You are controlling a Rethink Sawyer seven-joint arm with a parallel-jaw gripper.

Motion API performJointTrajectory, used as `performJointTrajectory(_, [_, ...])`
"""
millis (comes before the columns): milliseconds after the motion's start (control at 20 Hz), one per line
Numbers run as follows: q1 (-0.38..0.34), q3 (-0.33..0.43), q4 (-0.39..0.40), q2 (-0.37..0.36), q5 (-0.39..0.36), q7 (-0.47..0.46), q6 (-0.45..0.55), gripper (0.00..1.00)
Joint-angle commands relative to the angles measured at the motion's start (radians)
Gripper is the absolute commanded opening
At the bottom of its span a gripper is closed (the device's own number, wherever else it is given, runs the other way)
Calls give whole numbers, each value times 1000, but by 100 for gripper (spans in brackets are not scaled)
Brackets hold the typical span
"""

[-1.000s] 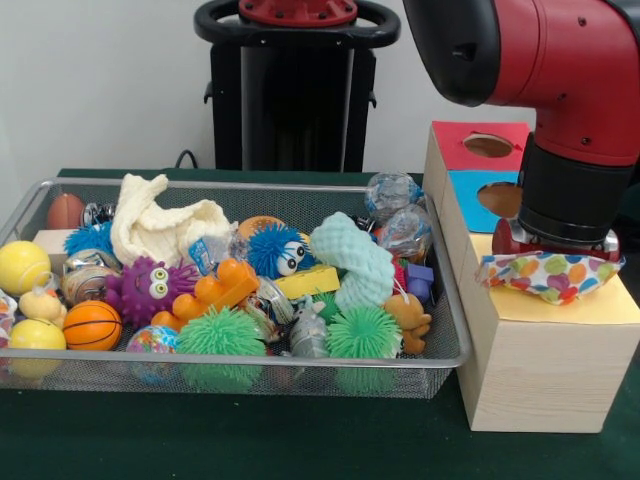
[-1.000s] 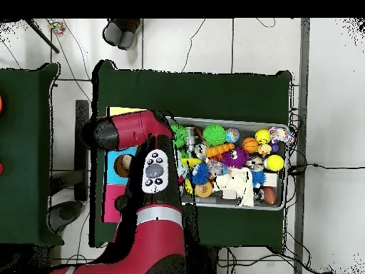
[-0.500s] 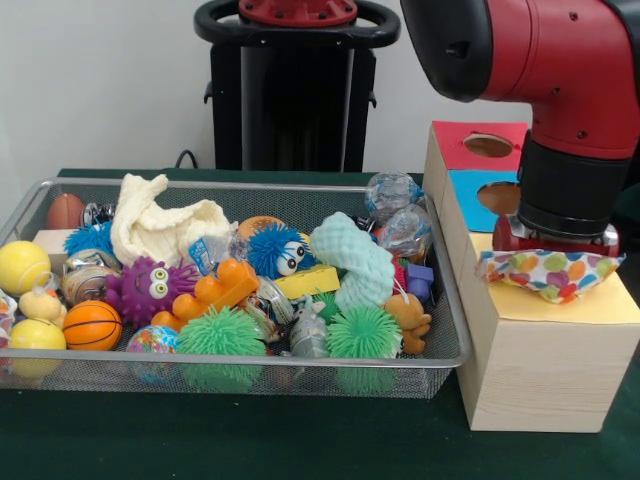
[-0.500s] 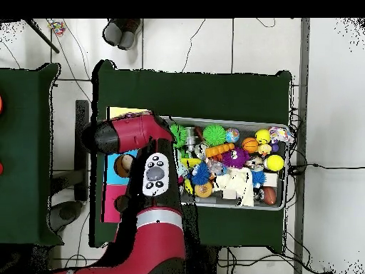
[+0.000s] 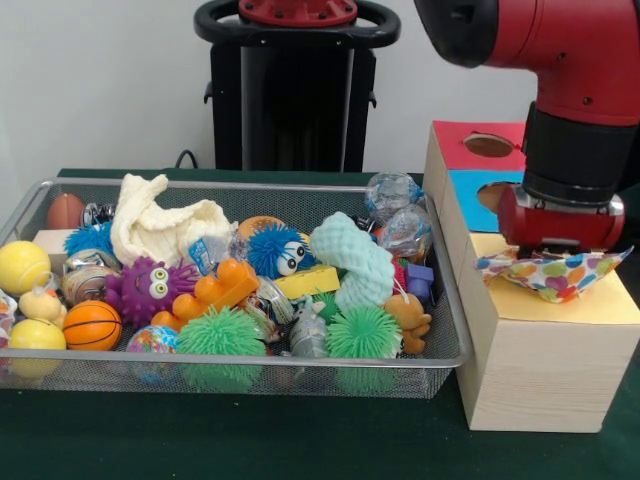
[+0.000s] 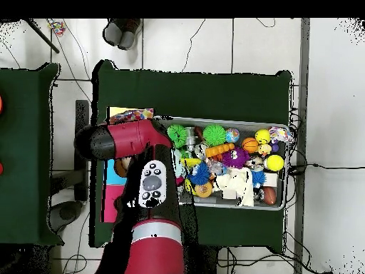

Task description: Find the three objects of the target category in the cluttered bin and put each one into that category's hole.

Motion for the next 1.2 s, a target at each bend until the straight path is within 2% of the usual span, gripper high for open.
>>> performJointTrajectory(50, [-6, -8, 118, -116, 16, 80, 196, 100])
performJointTrajectory(1200, [-13, -6, 80, -56, -1, 96, 150, 100])
